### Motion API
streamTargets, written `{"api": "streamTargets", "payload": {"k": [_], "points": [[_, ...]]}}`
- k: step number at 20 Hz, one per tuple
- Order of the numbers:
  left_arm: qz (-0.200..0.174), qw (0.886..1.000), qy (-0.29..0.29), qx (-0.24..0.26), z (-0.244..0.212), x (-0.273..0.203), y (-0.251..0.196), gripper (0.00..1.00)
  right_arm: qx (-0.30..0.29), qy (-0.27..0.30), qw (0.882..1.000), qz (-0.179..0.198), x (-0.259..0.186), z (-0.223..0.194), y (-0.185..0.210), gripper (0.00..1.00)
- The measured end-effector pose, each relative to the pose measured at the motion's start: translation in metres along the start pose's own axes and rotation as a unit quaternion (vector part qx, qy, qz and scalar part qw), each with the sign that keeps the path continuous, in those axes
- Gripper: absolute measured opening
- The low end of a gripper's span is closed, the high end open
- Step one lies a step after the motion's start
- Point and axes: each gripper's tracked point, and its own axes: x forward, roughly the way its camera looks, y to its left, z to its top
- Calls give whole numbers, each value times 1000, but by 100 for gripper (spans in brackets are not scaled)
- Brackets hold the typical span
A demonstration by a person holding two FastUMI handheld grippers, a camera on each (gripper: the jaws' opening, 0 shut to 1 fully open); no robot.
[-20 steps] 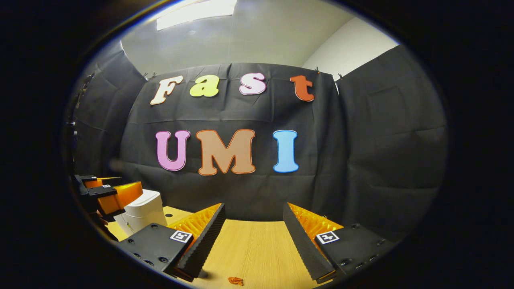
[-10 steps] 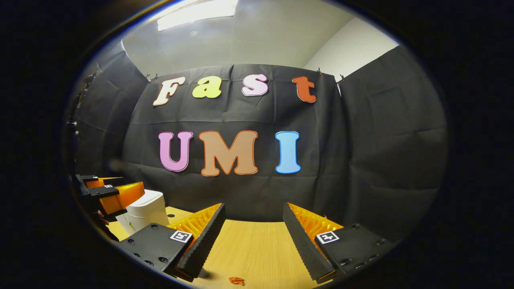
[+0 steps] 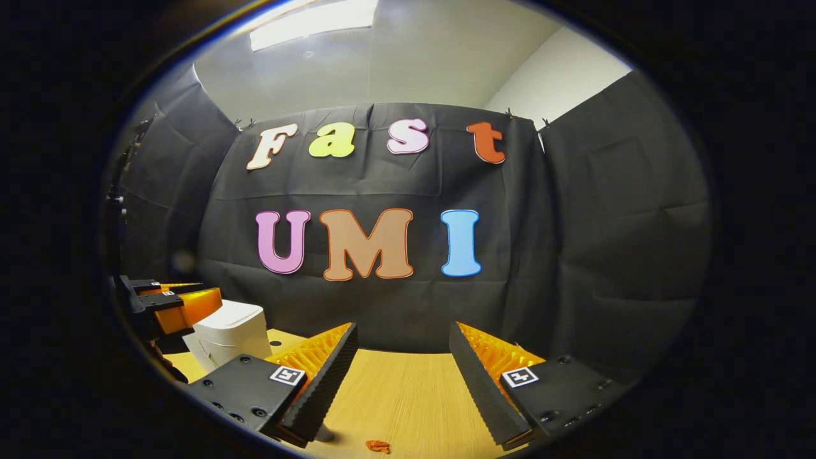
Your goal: Press the lid of the desktop garbage bin to open it, pick up the crumpled paper on the desktop and throw it into the bin, then pick up the pop can on the desktop and drop it into the bin, and finally close the garbage bin lid.
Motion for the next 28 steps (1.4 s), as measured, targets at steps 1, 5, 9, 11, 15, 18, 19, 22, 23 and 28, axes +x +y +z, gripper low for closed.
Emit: {"api": "streamTargets", "payload": {"k": [1,5,9,11,15,18,19,22,23,28], "points": [[-1,1000,5,2,-2,3,1,36,0,0,1000,2,-1,0,1,100],[3,1000,23,14,-8,6,12,11,0,-1,1000,7,1,0,5,100],[-1,999,42,-1,-14,17,30,0,3,-6,1000,8,0,3,7,96],[12,998,66,-9,-26,25,49,0,6,-6,1000,11,1,3,9,100],[67,991,118,-13,-59,40,103,0,8,6,1000,11,0,-4,13,100],[91,986,139,-10,-77,46,130,0,12,11,1000,13,-1,-7,19,100],[97,985,142,-5,-81,47,136,0,12,14,1000,14,-1,-8,20,96],[101,985,139,6,-88,49,144,0,10,22,1000,17,-1,-12,27,100],[98,986,134,-1,-88,48,143,0,10,23,1000,19,-1,-12,29,100],[84,989,108,-52,-80,49,143,0,8,37,999,22,7,-23,34,96]]}}
